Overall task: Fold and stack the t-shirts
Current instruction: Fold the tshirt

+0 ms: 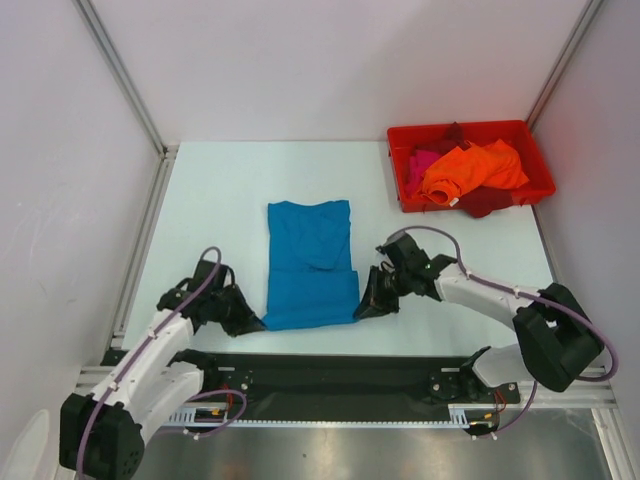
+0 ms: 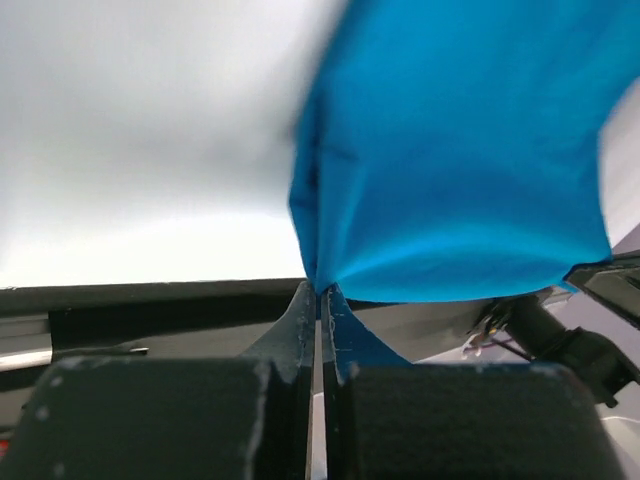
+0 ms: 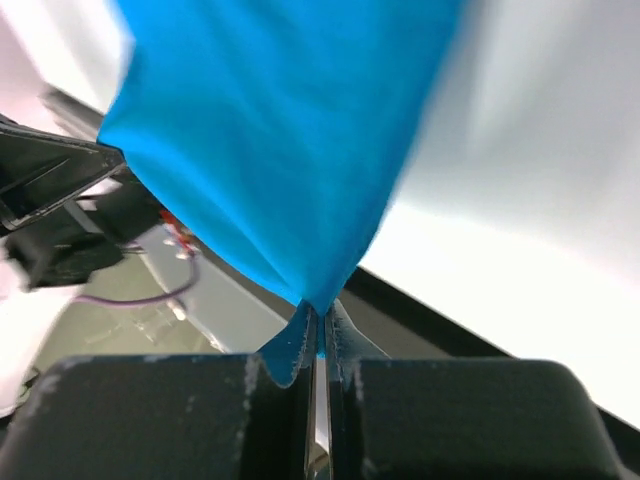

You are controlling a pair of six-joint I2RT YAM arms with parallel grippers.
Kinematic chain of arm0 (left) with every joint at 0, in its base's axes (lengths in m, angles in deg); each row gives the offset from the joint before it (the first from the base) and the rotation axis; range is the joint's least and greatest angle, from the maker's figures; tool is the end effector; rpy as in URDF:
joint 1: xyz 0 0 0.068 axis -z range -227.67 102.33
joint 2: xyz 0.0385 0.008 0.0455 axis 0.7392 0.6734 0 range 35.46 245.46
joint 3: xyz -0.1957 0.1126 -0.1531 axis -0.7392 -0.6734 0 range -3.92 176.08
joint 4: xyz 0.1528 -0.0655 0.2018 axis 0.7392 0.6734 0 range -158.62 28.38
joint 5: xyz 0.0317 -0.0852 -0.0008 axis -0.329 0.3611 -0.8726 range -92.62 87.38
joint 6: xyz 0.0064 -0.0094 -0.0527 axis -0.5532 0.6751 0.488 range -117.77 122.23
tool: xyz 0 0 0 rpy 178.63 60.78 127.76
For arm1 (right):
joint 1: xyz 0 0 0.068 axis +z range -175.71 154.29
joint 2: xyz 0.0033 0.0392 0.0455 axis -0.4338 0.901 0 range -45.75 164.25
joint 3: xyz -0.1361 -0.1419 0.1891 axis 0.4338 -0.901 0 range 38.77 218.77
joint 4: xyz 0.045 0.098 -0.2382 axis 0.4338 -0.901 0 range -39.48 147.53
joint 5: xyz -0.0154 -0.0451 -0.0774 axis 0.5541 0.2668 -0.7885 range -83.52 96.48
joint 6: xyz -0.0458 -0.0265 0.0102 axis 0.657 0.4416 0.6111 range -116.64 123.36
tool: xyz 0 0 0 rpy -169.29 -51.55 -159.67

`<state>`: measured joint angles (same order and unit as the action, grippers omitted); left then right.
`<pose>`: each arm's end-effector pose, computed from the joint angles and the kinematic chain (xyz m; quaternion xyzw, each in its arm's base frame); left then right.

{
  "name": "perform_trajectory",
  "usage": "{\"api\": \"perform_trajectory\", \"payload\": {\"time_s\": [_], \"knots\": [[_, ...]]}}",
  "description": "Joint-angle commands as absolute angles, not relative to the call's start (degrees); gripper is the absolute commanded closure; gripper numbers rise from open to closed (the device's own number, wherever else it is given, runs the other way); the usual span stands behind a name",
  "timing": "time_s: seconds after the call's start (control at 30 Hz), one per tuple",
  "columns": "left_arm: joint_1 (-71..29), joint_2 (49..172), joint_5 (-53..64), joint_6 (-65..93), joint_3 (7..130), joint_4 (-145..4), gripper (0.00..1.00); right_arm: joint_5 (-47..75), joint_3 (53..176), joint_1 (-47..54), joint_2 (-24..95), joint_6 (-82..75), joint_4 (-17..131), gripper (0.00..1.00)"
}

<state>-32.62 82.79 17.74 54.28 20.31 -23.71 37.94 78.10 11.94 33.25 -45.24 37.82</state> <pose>0.1225 -0.0458 0.1671 -0.2746 0.9270 -0.2483 0.0606 0.1864 0.1671 0.1726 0.0173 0.9310 0.3646 0.0067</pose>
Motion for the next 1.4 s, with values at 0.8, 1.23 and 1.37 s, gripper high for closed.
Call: {"api": "perform_trajectory", "payload": {"time_s": [0.8,1.23,1.37], "knots": [[-38.1,137.1,6.5,34.4,81.5,-28.1,1.0,45.9,138.5,-4.7,74.1,-34.2,27.0,1.0],[-39.8,150.1,9.0,33.5,92.2,-30.3,1.0,48.4,149.1,-8.2,84.9,-35.7,29.5,1.0],[-40.5,152.2,9.2,33.7,93.6,-30.8,0.99,49.3,152.8,-8.7,88.5,-35.9,29.2,0.97]]}}
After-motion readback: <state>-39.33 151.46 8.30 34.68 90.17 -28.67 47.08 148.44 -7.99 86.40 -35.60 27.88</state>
